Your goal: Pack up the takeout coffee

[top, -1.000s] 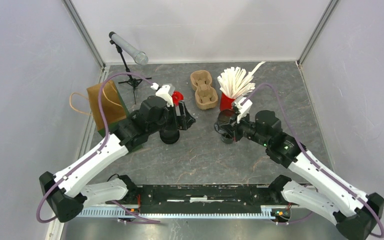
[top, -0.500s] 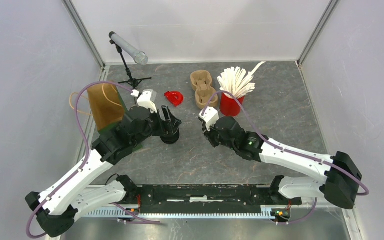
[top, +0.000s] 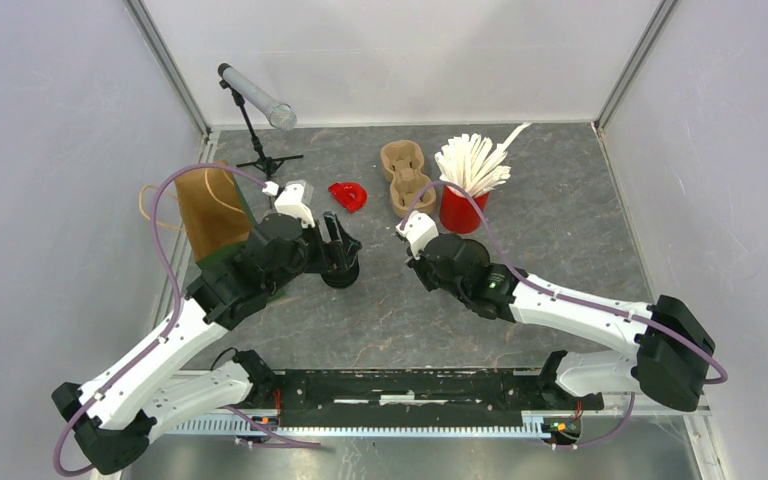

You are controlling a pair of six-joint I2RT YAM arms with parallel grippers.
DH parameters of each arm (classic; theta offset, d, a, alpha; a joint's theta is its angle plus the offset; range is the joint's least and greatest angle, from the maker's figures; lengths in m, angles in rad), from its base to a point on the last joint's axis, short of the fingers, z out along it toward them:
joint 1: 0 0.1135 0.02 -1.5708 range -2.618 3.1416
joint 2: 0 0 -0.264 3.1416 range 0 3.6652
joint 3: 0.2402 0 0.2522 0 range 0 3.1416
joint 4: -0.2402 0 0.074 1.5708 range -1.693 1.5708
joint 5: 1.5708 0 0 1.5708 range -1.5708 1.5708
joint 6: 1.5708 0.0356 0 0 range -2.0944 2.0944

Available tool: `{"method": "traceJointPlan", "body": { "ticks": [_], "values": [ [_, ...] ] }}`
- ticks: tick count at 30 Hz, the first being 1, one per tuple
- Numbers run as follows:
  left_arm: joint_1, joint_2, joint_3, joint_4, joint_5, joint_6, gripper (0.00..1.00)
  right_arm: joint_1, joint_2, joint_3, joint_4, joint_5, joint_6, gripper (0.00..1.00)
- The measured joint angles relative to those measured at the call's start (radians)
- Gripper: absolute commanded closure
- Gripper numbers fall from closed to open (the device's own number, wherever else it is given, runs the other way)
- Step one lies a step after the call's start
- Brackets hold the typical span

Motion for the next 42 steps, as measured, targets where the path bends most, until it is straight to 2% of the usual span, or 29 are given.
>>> {"method": "traceJointPlan", "body": {
  "ticks": [7,12,19,29,39,42],
  "values": [
    [0.0,0.004,0.0,0.0,-0.001,0.0,0.16,-0.011,0.013,-0.025,0.003,0.012,-0.002,1.0],
    [0.0,0.004,0.0,0.0,-0.001,0.0,0.16,-0.013,0.011,-0.031,0.007,-0.091,-0.002,1.0],
    [0.0,0.005,0.0,-0.009,-0.001,0.001,0.16,0.079,-0.028,-0.031,-0.039,-0.177,0.011,0.99],
    [0.0,-0.003,-0.05,-0.034,0.0,0.001,0.16,0.153,-0.053,-0.045,-0.115,-0.176,0.035,0.9],
    [0.0,-0.034,-0.051,-0.076,-0.01,0.01,0.16,0.154,-0.074,-0.074,-0.126,-0.165,0.07,0.7],
    [0.0,-0.034,-0.051,-0.09,-0.02,0.023,0.16,0.154,-0.115,-0.074,-0.134,-0.165,0.084,0.67]
  ]
}}
